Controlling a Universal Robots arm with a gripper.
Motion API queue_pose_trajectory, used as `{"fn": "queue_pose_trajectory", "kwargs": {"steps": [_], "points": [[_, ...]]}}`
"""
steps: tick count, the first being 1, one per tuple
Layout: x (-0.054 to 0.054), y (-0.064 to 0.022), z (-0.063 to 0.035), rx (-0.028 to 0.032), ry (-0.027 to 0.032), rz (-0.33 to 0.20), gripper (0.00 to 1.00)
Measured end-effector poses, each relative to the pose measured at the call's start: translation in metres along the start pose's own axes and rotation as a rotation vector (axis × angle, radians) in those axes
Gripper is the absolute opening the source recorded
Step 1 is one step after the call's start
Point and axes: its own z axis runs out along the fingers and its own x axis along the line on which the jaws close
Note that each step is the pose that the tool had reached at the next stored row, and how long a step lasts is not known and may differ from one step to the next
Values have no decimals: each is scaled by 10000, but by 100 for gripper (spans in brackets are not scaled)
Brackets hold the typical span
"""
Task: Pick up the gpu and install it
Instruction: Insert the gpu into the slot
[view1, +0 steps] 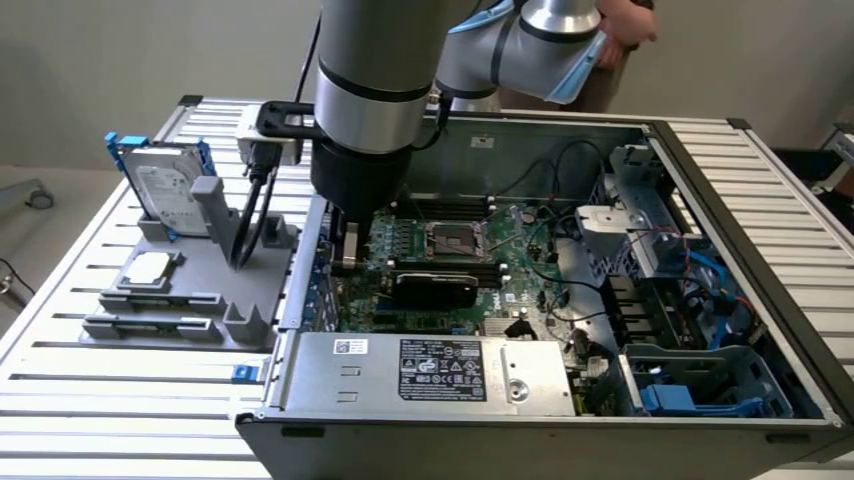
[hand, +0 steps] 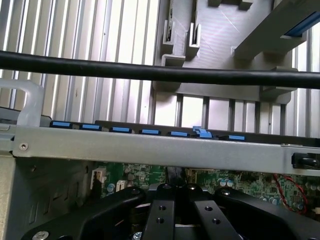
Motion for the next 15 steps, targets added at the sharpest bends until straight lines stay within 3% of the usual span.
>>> {"fn": "queue_pose_trajectory", "kwargs": {"steps": [15], "points": [[-3,-21,-11,28,5,0,11]]}}
